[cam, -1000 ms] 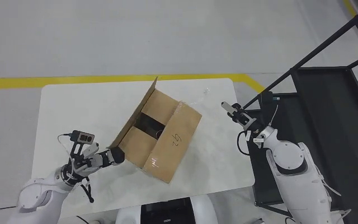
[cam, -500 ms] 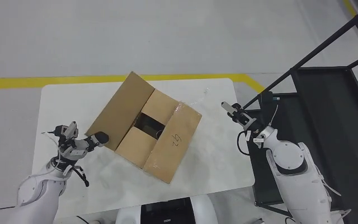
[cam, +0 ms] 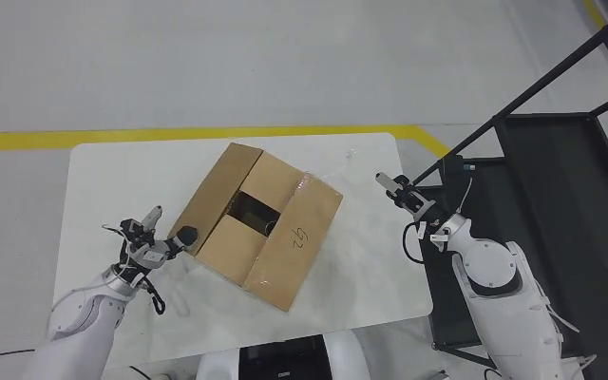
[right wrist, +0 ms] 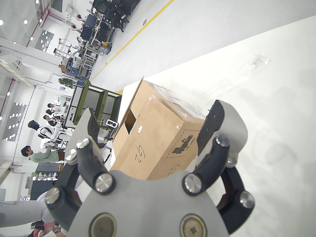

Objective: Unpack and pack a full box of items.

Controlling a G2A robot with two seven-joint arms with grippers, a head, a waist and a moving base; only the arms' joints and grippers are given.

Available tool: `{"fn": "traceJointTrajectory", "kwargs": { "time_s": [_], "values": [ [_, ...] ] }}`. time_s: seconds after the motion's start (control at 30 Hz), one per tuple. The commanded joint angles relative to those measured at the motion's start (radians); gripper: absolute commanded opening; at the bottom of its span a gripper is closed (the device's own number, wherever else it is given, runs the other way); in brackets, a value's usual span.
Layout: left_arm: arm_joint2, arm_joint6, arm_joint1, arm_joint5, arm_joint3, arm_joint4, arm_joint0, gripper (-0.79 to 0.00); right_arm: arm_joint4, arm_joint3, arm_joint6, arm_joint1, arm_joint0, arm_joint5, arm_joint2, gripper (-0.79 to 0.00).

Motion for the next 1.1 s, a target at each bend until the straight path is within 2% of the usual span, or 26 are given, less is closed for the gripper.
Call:
{"fn": "traceJointTrajectory", "kwargs": {
  "time_s": [0.0, 0.1, 0.2, 0.43, 0.6, 0.77, 1.03, 1.07],
  "values": [
    [-0.008, -0.011, -0.003, -0.02, -0.002, -0.023, 0.003, 0.0, 0.0, 0.0, 0.0, 0.0, 0.0, 0.0, 0.0, 0.0],
    [-0.042, -0.04, -0.005, -0.073, -0.025, -0.082, 0.028, 0.0, 0.0, 0.0, 0.0, 0.0, 0.0, 0.0, 0.0, 0.0],
    [-0.095, -0.075, -0.004, -0.111, -0.075, -0.146, 0.085, 0.0, 0.0, 0.0, 0.0, 0.0, 0.0, 0.0, 0.0, 0.0],
    [-0.229, -0.099, 0.005, -0.111, -0.189, -0.144, 0.266, 0.0, 0.0, 0.0, 0.0, 0.0, 0.0, 0.0, 0.0, 0.0],
    [-0.268, -0.07, 0.004, -0.089, -0.187, -0.122, 0.343, 0.0, 0.0, 0.0, 0.0, 0.0, 0.0, 0.0, 0.0, 0.0],
    [-0.233, -0.029, -0.004, -0.099, -0.122, -0.066, 0.322, 0.0, 0.0, 0.0, 0.0, 0.0, 0.0, 0.0, 0.0, 0.0],
    [-0.138, 0.017, -0.024, -0.136, -0.017, -0.005, 0.182, 0.0, 0.0, 0.0, 0.0, 0.0, 0.0, 0.0, 0.0, 0.0],
    [-0.128, 0.02, -0.026, -0.137, -0.007, 0.002, 0.166, -0.342, 0.0, 0.0, 0.0, 0.0, 0.0, 0.0, 0.0, 0.0]
  ]
}}
